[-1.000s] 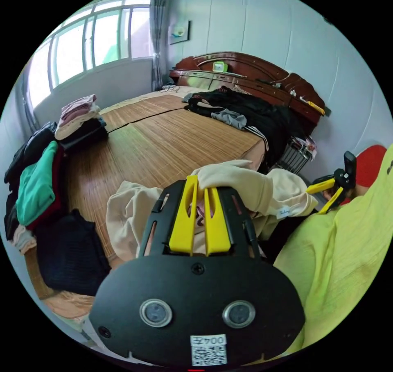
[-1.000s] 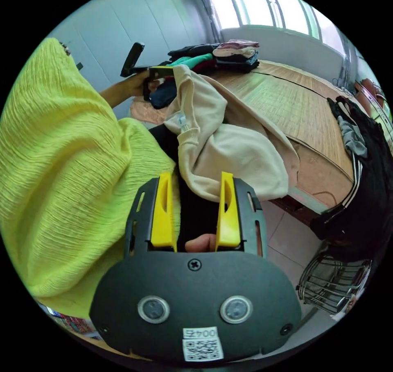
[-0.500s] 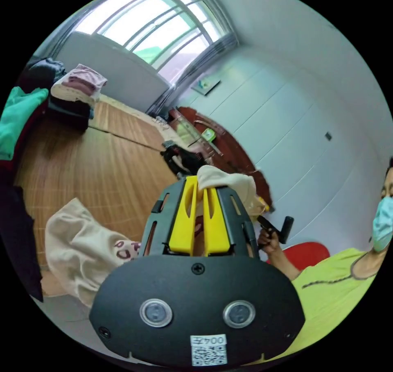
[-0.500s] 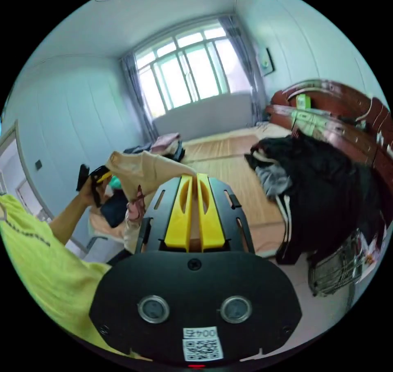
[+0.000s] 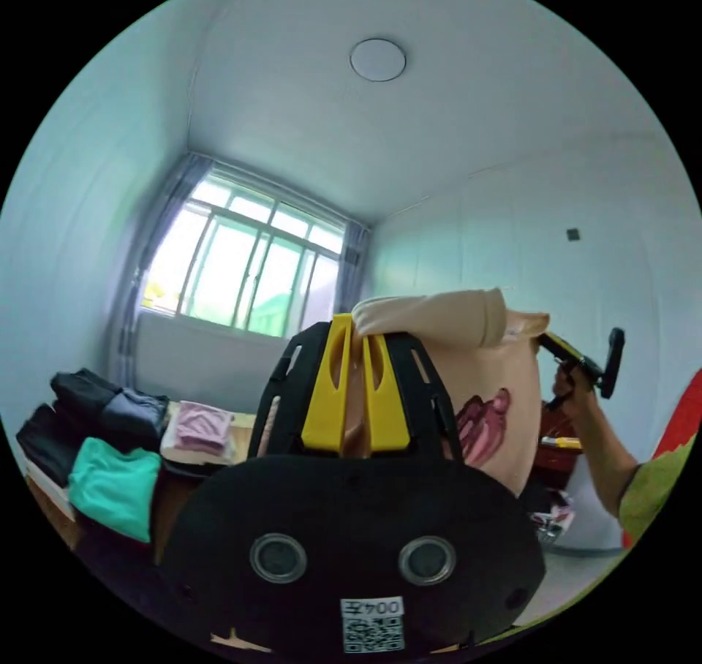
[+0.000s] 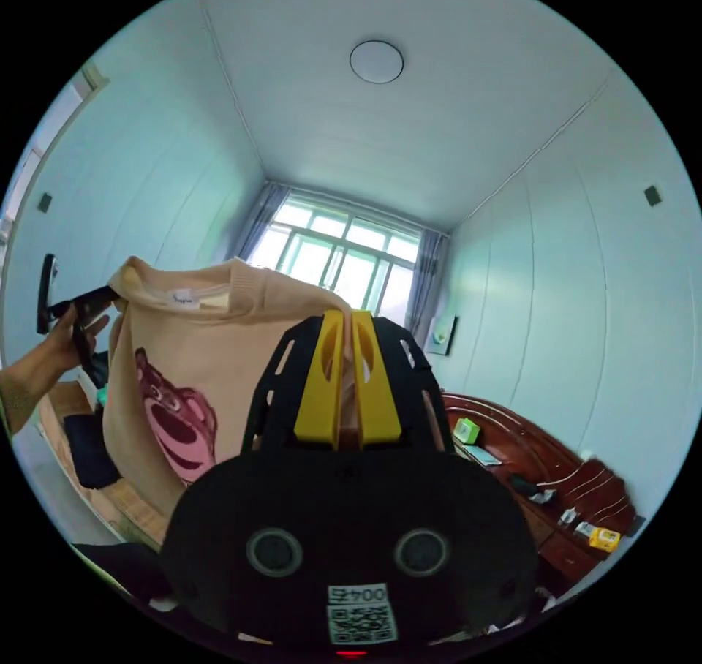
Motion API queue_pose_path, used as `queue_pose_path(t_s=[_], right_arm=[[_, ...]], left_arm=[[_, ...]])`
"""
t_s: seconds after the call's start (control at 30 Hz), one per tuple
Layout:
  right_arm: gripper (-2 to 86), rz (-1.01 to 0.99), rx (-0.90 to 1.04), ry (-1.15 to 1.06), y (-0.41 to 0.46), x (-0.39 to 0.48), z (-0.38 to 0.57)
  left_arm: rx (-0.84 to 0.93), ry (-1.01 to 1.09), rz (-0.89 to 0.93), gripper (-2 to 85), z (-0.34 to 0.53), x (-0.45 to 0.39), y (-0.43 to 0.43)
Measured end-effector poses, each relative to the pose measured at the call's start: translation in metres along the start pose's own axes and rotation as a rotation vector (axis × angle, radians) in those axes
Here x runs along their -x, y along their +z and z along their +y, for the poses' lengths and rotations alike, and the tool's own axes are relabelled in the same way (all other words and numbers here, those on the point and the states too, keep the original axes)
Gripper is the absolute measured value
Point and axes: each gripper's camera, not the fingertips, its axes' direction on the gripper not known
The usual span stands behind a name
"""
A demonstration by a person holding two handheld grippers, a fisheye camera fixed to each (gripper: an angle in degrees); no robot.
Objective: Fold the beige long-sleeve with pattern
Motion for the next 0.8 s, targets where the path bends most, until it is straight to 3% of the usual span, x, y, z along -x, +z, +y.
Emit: queue_pose_path(t_s=[0.27,0.47,0.63,0.8], right_arm=[[-0.9,0.123,-0.087,0.024,-0.064,0.034,0.038],[-1.0,0.061,-0.148,0.043,-0.112,0.043,0.063],[-1.0,0.068,-0.202,-0.052,-0.121,0.049,0.052],[-0.7,0.09,-0.158,-0.112,-0.046,0.057,0.055]], left_arm=[[-0.133,0.196,-0.231,-0.2,0.133,-0.096,-0.059],[-0.274,0.339,-0.318,-0.2,0.187,-0.148,-0.146],[-0.276,0.498,-0.317,-0.2,0.146,-0.161,-0.17],[-0.118,0.534,-0.266,-0.1,0.06,-0.122,-0.089]])
